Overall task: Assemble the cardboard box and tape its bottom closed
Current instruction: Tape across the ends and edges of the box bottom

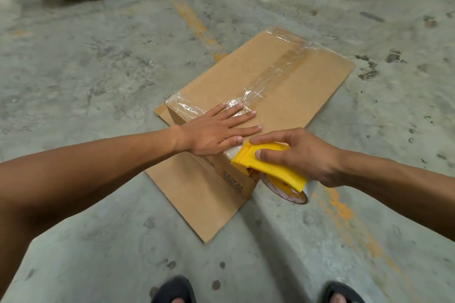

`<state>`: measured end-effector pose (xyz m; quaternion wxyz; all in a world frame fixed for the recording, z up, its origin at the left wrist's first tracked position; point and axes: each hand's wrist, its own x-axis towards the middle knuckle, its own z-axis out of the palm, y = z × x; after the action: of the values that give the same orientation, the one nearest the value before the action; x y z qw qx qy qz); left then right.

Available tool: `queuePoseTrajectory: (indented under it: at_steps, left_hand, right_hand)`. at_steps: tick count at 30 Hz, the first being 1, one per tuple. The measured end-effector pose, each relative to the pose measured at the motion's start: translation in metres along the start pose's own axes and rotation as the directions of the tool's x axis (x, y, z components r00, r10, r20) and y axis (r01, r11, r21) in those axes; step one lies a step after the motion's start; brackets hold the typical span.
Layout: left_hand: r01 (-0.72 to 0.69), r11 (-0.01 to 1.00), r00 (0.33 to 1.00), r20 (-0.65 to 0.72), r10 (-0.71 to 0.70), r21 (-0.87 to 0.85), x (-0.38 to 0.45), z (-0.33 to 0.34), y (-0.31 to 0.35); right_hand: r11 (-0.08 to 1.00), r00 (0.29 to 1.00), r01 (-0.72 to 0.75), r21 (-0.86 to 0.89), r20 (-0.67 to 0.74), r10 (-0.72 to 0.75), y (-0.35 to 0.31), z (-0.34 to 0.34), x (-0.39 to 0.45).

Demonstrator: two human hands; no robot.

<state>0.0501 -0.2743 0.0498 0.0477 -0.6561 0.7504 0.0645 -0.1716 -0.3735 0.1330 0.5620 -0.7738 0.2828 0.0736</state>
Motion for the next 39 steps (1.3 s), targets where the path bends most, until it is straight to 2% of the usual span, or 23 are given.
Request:
queuePoseTrajectory:
  at_steps: [7, 11, 15, 17, 18, 19, 21, 22, 24, 25, 27, 31, 33, 36, 39]
  left_hand:
    - [-0.005, 1.0, 1.0, -0.013, 0.004, -0.019, -0.001, 0.0, -0.001]
    - [0.0, 1.0, 1.0, -0.03, 0.0, -0.005, 0.002, 0.0, 0.001]
    - [0.012, 0.999, 1.0, -0.02, -0.013, -0.034, 0.004, -0.005, 0.005]
    - [0.046, 0.998, 0.999, -0.027, -0.047, -0.047, 0.008, -0.008, 0.012]
    - [0.054, 0.998, 0.998, -0.041, -0.056, -0.04, 0.01, -0.009, 0.015]
    - [0.057, 0.998, 0.997, -0.052, -0.058, -0.034, 0.01, -0.01, 0.016]
    - [0.062, 0.996, 0.996, -0.054, -0.065, -0.061, 0.009, -0.008, 0.014]
    - [0.068, 0.994, 0.996, -0.056, -0.072, -0.081, 0.009, -0.007, 0.012]
    - [0.118, 0.987, 0.991, -0.045, -0.123, -0.112, 0.007, -0.009, 0.015]
    - [0.146, 0.981, 0.987, -0.048, -0.153, -0.13, 0.008, -0.01, 0.023]
    - [0.146, 0.983, 0.988, -0.031, -0.151, -0.114, 0.014, -0.012, 0.052]
    - [0.107, 0.994, 0.994, -0.03, -0.107, 0.014, 0.035, -0.002, 0.093]
    - [0.115, 0.992, 0.993, -0.008, -0.115, 0.057, 0.037, 0.003, 0.094]
    - [0.068, 0.995, 0.997, 0.04, -0.071, 0.079, 0.026, 0.002, 0.072]
    - [0.025, 0.999, 0.997, 0.069, -0.028, 0.038, -0.009, 0.004, 0.032]
  right_hand:
    - [0.996, 0.998, -0.069, -0.052, -0.011, 0.069, 0.039, -0.021, -0.054]
    - [0.978, 0.982, -0.189, 0.086, 0.028, 0.188, 0.062, -0.037, -0.087]
    - [0.966, 0.971, -0.24, 0.098, 0.01, 0.24, 0.066, -0.036, -0.066]
    - [0.937, 0.943, -0.332, 0.109, 0.039, 0.329, 0.071, -0.033, -0.045]
    - [0.91, 0.912, -0.408, 0.069, 0.072, 0.403, 0.078, -0.027, -0.038]
    - [0.878, 0.871, -0.475, -0.065, 0.111, 0.479, 0.088, -0.022, -0.03]
    - [0.774, 0.792, -0.499, -0.389, 0.158, 0.59, 0.115, -0.005, -0.024]
    - [0.743, 0.76, -0.514, -0.428, 0.175, 0.626, 0.125, 0.0, -0.022]
    - [0.753, 0.72, -0.534, -0.385, 0.261, 0.643, 0.131, 0.005, -0.012]
    - [0.768, 0.713, -0.521, -0.371, 0.305, 0.631, 0.124, 0.005, -0.009]
    - [0.783, 0.726, -0.539, -0.311, 0.299, 0.619, 0.113, -0.002, 0.002]
    - [0.806, 0.749, -0.484, -0.34, 0.315, 0.583, 0.094, -0.01, 0.013]
    - [0.839, 0.787, -0.405, -0.364, 0.328, 0.522, 0.089, -0.006, 0.011]
    - [0.856, 0.877, -0.131, -0.5, 0.344, 0.335, 0.083, 0.008, 0.008]
    - [0.723, 0.887, 0.125, -0.68, 0.403, 0.227, 0.084, 0.026, 0.007]
